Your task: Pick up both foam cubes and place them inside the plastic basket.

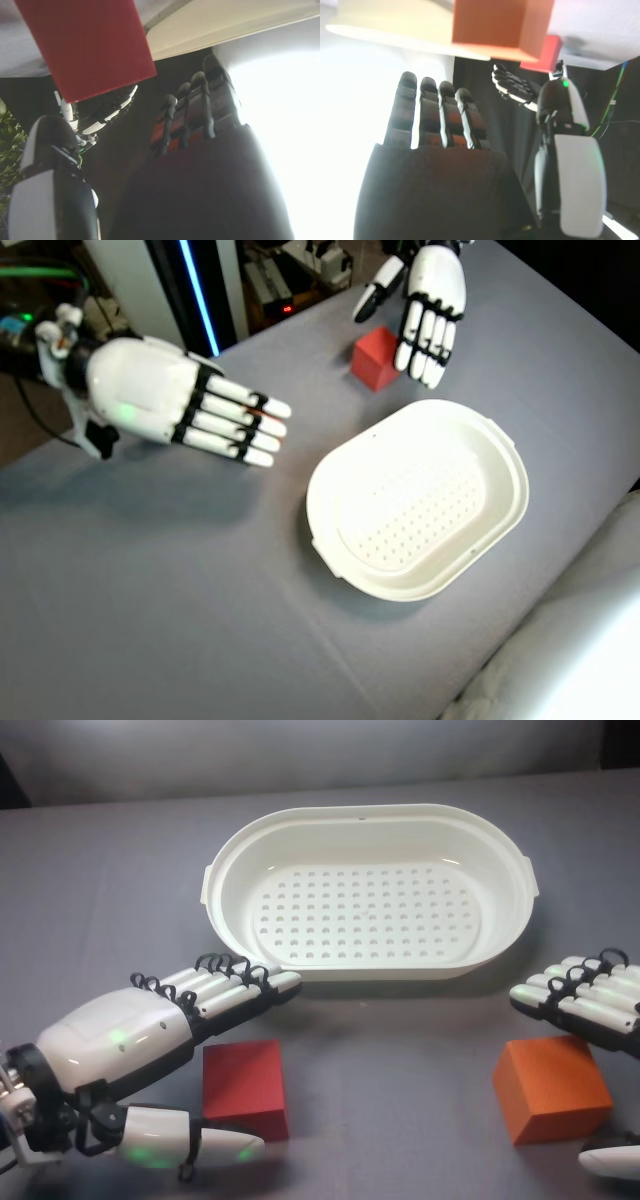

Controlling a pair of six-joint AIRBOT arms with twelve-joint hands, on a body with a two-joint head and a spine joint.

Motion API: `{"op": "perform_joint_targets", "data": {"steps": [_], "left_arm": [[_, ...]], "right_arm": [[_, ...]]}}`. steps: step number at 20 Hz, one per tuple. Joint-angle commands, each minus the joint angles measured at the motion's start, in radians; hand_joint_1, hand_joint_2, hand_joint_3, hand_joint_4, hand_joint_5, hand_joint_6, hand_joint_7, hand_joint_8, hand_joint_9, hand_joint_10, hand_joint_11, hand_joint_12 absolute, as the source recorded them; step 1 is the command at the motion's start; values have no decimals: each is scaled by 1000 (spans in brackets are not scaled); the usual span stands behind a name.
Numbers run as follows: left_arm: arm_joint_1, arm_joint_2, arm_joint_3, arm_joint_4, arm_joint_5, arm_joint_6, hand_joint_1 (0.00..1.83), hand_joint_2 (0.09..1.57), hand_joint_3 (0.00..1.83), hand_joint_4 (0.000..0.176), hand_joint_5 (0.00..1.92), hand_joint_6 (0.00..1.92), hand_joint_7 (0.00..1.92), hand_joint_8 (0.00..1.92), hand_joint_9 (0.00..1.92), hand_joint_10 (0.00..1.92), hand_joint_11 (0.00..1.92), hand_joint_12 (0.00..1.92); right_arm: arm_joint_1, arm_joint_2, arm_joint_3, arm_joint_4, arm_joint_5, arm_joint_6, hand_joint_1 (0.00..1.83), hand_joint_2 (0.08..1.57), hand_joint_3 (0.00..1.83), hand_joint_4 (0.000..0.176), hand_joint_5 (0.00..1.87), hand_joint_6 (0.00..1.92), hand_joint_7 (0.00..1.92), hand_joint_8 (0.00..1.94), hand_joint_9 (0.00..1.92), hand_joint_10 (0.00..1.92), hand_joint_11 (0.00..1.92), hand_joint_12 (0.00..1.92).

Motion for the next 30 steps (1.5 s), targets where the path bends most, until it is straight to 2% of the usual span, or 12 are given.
{"op": "perform_joint_targets", "data": {"steps": [1, 3, 5, 6, 7, 10, 17, 25, 26, 28, 29, 30], "left_arm": [[-8, -9, 6, -6, -78, -9, 600, 1003, 0, 65, 0, 0, 0, 0, 36, 11, 0, 360], [-8, -30, 21, -7, -63, -16, 762, 999, 0, 51, 0, 0, 75, 14, 121, 33, 0, 646], [-10, -42, 31, -7, -49, -26, 1041, 1074, 1, 0, 345, 27, 593, 152, 505, 563, 282, 1470], [-11, -43, 34, -6, -46, -27, 1112, 1130, 7, 0, 588, 72, 786, 391, 674, 978, 524, 1598], [-13, -43, 34, -6, -59, -27, 1217, 1168, 4, 0, 762, 825, 907, 1126, 931, 1239, 832, 1653], [-29, -14, 17, -6, -112, -17, 1338, 1224, 7, 0, 706, 1158, 732, 1400, 818, 1610, 775, 1839], [-188, 52, 20, 5, -150, 63, 1347, 1225, 3, 0, 672, 1221, 764, 1374, 770, 1561, 739, 1656], [-462, -126, 260, -49, 190, 134, 1364, 1186, 0, 0, 715, 1090, 862, 1231, 878, 1476, 798, 1645], [-465, -138, 273, -73, 208, 150, 1237, 1210, 7, 0, 676, 1243, 881, 1307, 818, 1381, 727, 1725], [-466, -160, 300, -92, 242, 153, 946, 1072, 0, 0, 210, 574, 294, 627, 256, 1086, 189, 1764], [-467, -165, 302, -93, 250, 159, 762, 1024, 0, 13, 59, 350, 137, 336, 50, 820, 37, 1641], [-470, -165, 299, -97, 257, 175, 682, 998, 0, 66, 18, 191, 70, 156, 9, 484, 7, 1482]], "right_arm": [[8, -5, 7, 6, 86, 9, 661, 1085, 0, 0, 0, 0, 0, 0, 4, 2, 0, 0], [20, -36, 31, 13, 41, 9, 688, 1096, 0, 0, 0, 0, 37, 14, 71, 29, 57, 29], [33, -67, 59, 18, 3, 16, 825, 1176, 5, 0, 115, 29, 304, 44, 305, 71, 1, 952], [40, -78, 69, 17, -7, 22, 966, 1207, 2, 0, 339, 45, 584, 135, 488, 381, 70, 1355], [47, -79, 71, 14, -2, 26, 1274, 1204, 3, 0, 583, 1036, 828, 954, 716, 1226, 450, 1483], [79, -57, 59, -17, 42, 26, 1340, 1243, 2, 0, 633, 1261, 759, 1381, 753, 1635, 610, 1767], [250, 2, 62, -48, 122, -19, 1348, 1226, 0, 0, 628, 1239, 791, 1340, 831, 1541, 697, 1739], [484, -170, 284, 18, -115, -68, 1324, 1266, 1, 0, 539, 1498, 703, 1390, 738, 1536, 565, 1662], [495, -185, 302, 23, -135, -68, 1018, 1279, 3, 0, 396, 1004, 571, 934, 578, 1129, 439, 1635], [518, -214, 339, 33, -189, -72, 446, 1310, 3, 20, 21, 196, 205, 241, 153, 869, 17, 1640], [521, -222, 352, 42, -206, -72, 265, 1285, 0, 77, 3, 38, 40, 47, 30, 666, 3, 1557], [521, -222, 355, 51, -211, -72, 173, 1263, 0, 106, 0, 7, 7, 9, 5, 469, 0, 1536]]}}
